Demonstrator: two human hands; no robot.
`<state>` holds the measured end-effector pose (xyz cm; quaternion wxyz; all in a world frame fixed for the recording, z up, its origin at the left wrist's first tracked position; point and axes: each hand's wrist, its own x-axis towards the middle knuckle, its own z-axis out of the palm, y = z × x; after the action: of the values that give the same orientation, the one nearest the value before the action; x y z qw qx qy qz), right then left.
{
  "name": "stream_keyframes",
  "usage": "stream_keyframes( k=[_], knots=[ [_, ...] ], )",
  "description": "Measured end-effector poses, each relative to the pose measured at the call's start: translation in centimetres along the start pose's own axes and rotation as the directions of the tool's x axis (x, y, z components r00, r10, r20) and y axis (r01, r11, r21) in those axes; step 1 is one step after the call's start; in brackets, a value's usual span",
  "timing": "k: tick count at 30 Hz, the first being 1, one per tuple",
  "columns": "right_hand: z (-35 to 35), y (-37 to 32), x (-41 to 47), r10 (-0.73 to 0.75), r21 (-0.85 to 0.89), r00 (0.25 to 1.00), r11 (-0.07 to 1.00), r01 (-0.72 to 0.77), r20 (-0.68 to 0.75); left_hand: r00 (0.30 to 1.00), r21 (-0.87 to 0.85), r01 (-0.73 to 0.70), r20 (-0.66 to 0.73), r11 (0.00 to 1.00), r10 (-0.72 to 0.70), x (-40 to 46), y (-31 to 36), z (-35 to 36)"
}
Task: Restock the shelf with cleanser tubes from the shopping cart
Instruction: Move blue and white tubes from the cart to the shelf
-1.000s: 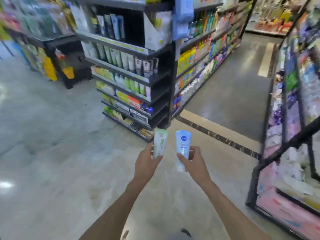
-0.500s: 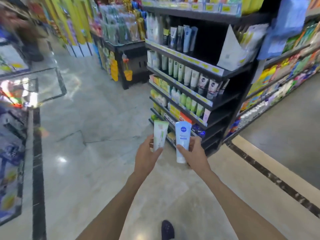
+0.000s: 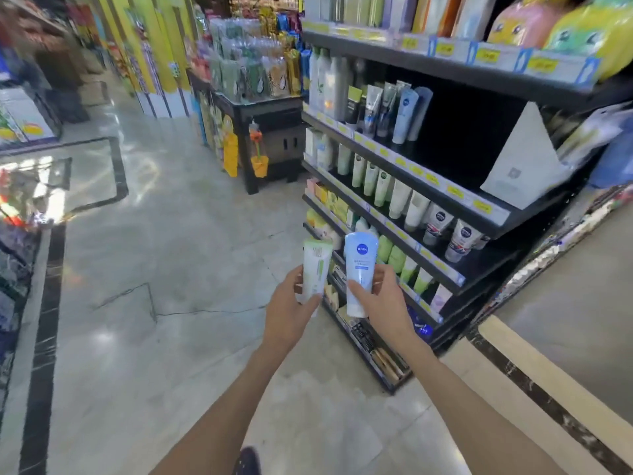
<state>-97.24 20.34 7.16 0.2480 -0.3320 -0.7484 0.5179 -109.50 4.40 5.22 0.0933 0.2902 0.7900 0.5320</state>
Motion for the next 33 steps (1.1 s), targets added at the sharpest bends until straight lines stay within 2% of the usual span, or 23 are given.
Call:
stream_keyframes(
  k=[4,9,15,22,33],
  knots=[
    [1.8,-0.8,6.2,-0.014,-0.051,0.997,0.999,0.011,-0.070,0.996,-0.033,-0.046,0.076,0.998,0.048,8.0,-0.8,0.3],
    [3.8,-3.2,13.5,0.009,-0.018,0.981,1.000,-0.013,-0.193,0.973,-0.061,-0.123,0.187,0.991,0.133,18.7,-1.4,0.3],
    [4.7,-6.7,20.8,0.013,-0.070,0.928,0.997,-0.042,-0.372,0.938,-0.079,-0.170,0.293,0.982,0.186,30.2,-1.0,1.2],
    [3.7,-8.9,28.6,0.057,-0.033,0.880,0.996,-0.083,-0.471,0.883,-0.126,-0.243,0.381,0.962,0.273,39.1,0.4,3.3],
    [0.2,-11.1,39.4,-0.028,-0.054,0.818,0.999,-0.004,-0.574,0.812,-0.182,-0.321,0.453,0.929,0.369,48.3,3.0,8.9]
  ],
)
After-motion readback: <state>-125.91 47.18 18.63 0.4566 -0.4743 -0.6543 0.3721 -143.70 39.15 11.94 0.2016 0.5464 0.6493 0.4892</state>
